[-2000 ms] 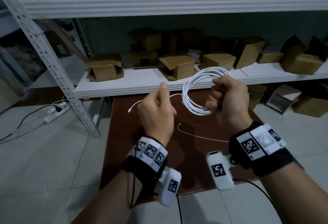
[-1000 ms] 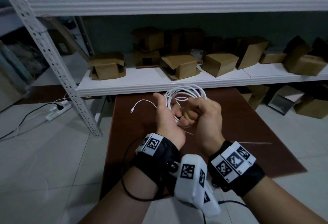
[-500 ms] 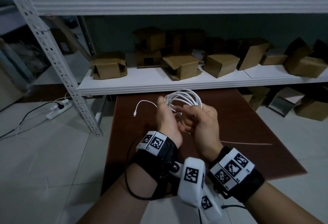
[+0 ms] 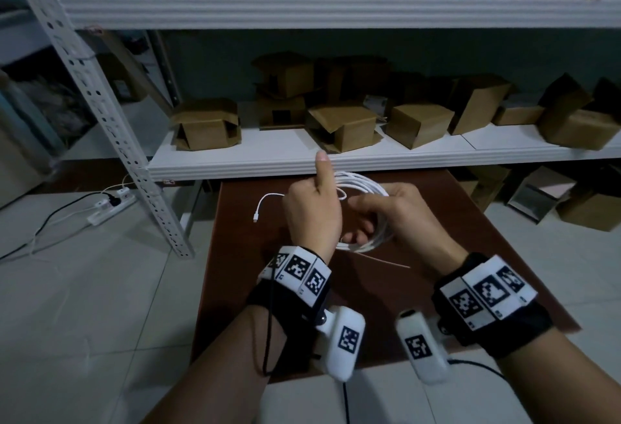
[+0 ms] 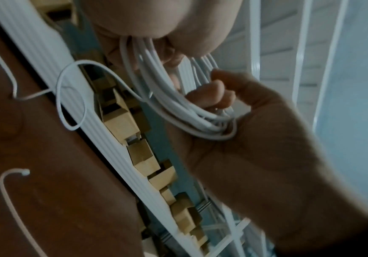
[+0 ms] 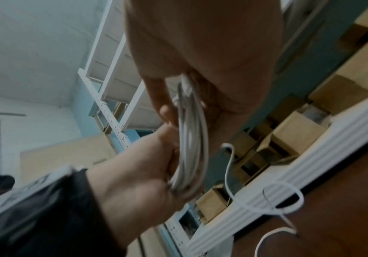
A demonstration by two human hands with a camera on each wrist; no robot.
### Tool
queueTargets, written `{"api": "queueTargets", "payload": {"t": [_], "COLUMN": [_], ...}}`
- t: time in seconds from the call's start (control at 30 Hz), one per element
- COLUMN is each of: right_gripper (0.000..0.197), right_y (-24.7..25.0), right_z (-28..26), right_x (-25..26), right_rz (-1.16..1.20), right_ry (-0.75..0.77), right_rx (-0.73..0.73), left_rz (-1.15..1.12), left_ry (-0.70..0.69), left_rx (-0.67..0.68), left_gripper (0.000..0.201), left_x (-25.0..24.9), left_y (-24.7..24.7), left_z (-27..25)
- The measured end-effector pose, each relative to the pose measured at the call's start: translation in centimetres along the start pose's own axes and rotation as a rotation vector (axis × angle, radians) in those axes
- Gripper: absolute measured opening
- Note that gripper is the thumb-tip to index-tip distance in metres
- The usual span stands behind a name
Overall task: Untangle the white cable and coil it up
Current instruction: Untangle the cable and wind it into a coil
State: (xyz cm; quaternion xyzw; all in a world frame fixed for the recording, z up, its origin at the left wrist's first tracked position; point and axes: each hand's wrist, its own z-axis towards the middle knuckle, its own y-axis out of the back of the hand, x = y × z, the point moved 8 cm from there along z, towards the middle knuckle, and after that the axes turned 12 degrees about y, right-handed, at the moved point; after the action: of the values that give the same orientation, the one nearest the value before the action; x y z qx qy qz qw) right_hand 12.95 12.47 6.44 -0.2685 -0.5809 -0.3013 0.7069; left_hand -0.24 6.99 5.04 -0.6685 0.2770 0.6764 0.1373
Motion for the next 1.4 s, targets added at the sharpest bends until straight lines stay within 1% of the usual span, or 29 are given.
{"api": "queueTargets", "payload": {"t": [0.03, 0.1, 0.17, 0.27, 0.37, 0.47, 0.57, 0.63, 0.7, 0.8, 0.87, 0.97, 1.03, 1.07, 1.1, 1.13, 1.2, 1.23, 1.27, 1.3, 1.33, 1.37, 1.4], "right_gripper": [0.044, 0.033, 0.026, 0.035, 0.035, 0.033, 0.041, 0.046, 0.049, 0.034, 0.034, 0.044, 0.048, 0.047, 0.044, 0.042, 0.040, 0.039, 0.036, 0.033, 0.031, 0.030, 0.030], "right_y": [0.3, 0.7, 1.1, 1.9, 2.2, 2.4, 2.8, 2.9, 2.9, 2.7, 2.8, 3.6, 3.9, 3.9, 3.8, 3.7, 3.6, 3.5, 3.4, 3.2, 3.1, 3.1, 3.1], "right_z": [0.0, -0.1, -0.2, -0.2, -0.2, 0.0, 0.6, 0.6, 0.5, 0.4, 0.6, 0.7, 0.6, 0.6, 0.6, 0.6, 0.6, 0.6, 0.7, 0.7, 0.8, 0.9, 1.0], "right_x": [0.2, 0.1, -0.5, -1.8, -1.8, -1.8, -1.9, -2.0, -2.0, -1.1, -0.4, -0.1, 0.1, 0.2, 0.2, 0.2, 0.1, 0.1, 0.2, 0.3, 0.4, 0.3, 0.1], "right_rz": [-0.097, -0.232, -0.279, -0.297, -0.331, -0.368, -0.527, -0.571, -0.530, -0.495, -0.527, -0.521, -0.491, -0.474, -0.457, -0.444, -0.431, -0.423, -0.414, -0.407, -0.403, -0.398, -0.396], "right_ry": [-0.024, -0.081, -0.150, -0.222, -0.194, -0.153, -0.094, -0.092, -0.097, -0.059, -0.008, 0.012, 0.020, 0.030, 0.039, 0.046, 0.056, 0.064, 0.074, 0.082, 0.084, 0.077, 0.068], "right_rx": [0.028, 0.056, 0.062, 0.040, 0.021, 0.048, 0.087, 0.085, 0.047, -0.027, -0.070, -0.133, -0.154, -0.158, -0.160, -0.167, -0.182, -0.184, -0.180, -0.178, -0.175, -0.173, -0.170], "left_rz": [0.073, 0.215, 0.303, 0.387, 0.450, 0.501, 0.515, 0.498, 0.429, 0.227, 0.131, 0.013, 0.039, 0.059, 0.099, 0.183, 0.413, 0.485, 0.517, 0.524, 0.525, 0.532, 0.545], "left_ry": [-0.065, -0.160, -0.177, -0.172, -0.191, -0.192, -0.144, -0.119, -0.085, -0.009, -0.001, 0.006, 0.000, -0.014, -0.051, -0.121, -0.261, -0.318, -0.375, -0.415, -0.427, -0.418, -0.381], "left_rx": [0.011, 0.043, 0.089, 0.155, 0.166, 0.202, 0.251, 0.258, 0.274, 0.391, 0.499, 0.652, 0.705, 0.712, 0.680, 0.619, 0.436, 0.332, 0.238, 0.172, 0.141, 0.151, 0.196], "left_gripper": [0.081, 0.079, 0.081, 0.085, 0.083, 0.082, 0.083, 0.085, 0.085, 0.085, 0.075, 0.046, 0.034, 0.034, 0.036, 0.039, 0.036, 0.034, 0.032, 0.030, 0.029, 0.030, 0.031], "left_x": [-0.4, -1.1, -1.0, -0.5, -0.5, -0.6, -0.2, -0.2, -0.3, -0.3, 0.0, 0.4, 0.7, 0.6, 0.5, 0.2, -0.4, -1.0, -1.6, -2.2, -2.4, -2.3, -2.0], "left_y": [-0.2, -0.9, -1.6, -2.6, -2.9, -3.1, -3.4, -3.4, -3.2, -3.5, -4.1, -4.9, -5.1, -5.1, -4.9, -4.7, -4.1, -3.5, -3.0, -2.6, -2.4, -2.6, -2.8], "left_z": [-0.3, -1.2, -2.0, -2.4, -2.3, -2.4, -2.5, -2.4, -1.9, -1.0, -0.5, -0.3, -0.4, -0.6, -0.5, -0.3, -0.3, -0.5, -0.9, -1.4, -1.5, -1.4, -1.1]}}
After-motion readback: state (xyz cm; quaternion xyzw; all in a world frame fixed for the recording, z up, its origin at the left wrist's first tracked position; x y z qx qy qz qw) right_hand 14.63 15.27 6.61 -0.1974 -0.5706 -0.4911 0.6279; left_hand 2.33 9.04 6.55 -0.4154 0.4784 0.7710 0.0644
